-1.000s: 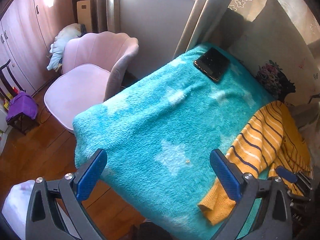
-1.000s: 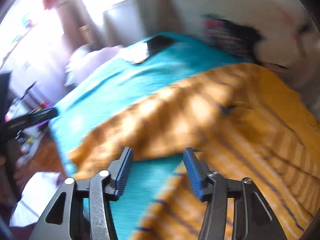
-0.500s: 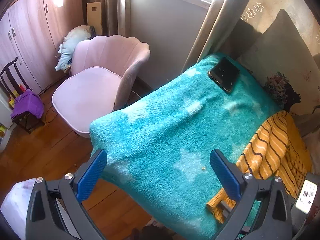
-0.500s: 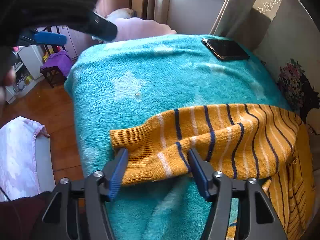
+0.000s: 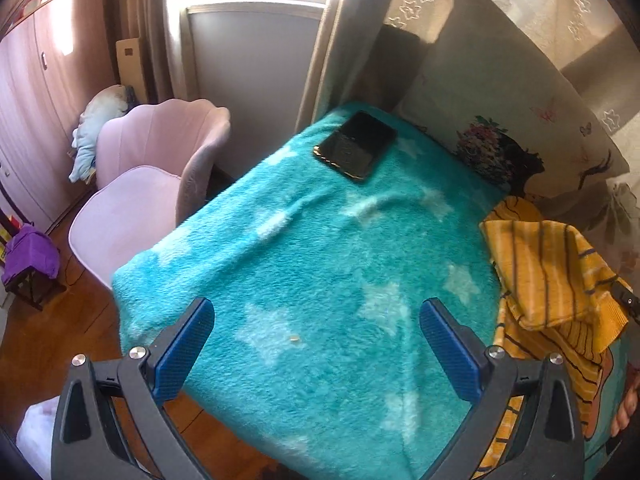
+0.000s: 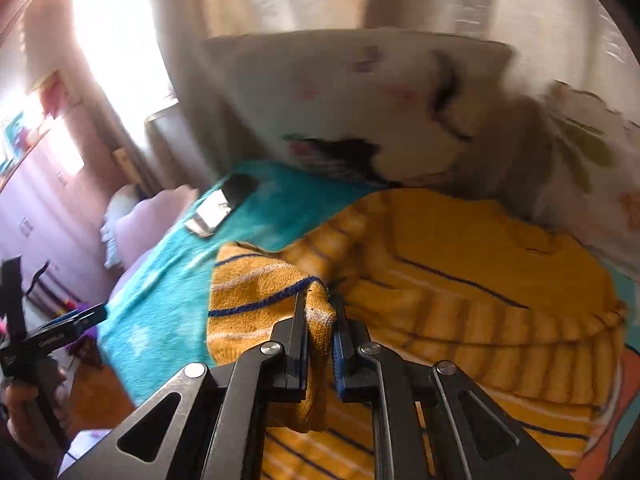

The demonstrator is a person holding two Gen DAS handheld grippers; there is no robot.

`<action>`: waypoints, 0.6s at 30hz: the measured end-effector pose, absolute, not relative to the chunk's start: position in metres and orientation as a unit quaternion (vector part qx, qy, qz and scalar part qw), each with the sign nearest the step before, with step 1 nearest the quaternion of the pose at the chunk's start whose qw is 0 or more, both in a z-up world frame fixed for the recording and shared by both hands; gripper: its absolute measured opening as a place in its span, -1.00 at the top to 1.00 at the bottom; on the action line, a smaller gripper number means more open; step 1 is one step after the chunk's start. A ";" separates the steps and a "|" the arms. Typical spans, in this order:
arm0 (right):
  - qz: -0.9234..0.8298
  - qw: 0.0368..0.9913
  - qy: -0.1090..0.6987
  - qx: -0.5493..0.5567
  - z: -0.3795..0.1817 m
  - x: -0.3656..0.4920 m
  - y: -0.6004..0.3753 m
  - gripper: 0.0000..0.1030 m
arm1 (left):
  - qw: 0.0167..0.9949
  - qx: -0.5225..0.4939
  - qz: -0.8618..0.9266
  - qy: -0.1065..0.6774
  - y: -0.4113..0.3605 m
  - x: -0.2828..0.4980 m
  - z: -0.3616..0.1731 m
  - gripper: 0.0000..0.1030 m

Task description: Fold small clothes

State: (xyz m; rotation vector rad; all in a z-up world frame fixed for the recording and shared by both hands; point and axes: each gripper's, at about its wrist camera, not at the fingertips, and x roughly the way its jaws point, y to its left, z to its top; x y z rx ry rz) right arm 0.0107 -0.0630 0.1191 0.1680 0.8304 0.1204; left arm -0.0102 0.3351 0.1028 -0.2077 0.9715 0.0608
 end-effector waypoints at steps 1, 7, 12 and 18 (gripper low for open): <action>0.026 0.908 0.408 0.094 0.114 0.010 -0.096 0.81 | 0.878 -0.096 0.020 0.468 0.326 -0.010 0.102 -0.99; -0.128 0.854 0.485 0.137 0.044 0.003 -0.242 0.70 | 0.872 -0.067 -0.037 0.483 0.259 -0.010 0.094 -0.99; -0.152 0.847 0.462 0.216 0.034 -0.031 -0.286 0.19 | 0.865 -0.036 -0.073 0.495 0.211 -0.018 0.083 -0.99; -0.105 0.866 0.430 0.232 0.046 -0.044 -0.274 0.05 | 0.836 -0.031 -0.093 0.539 0.177 -0.029 0.046 -0.99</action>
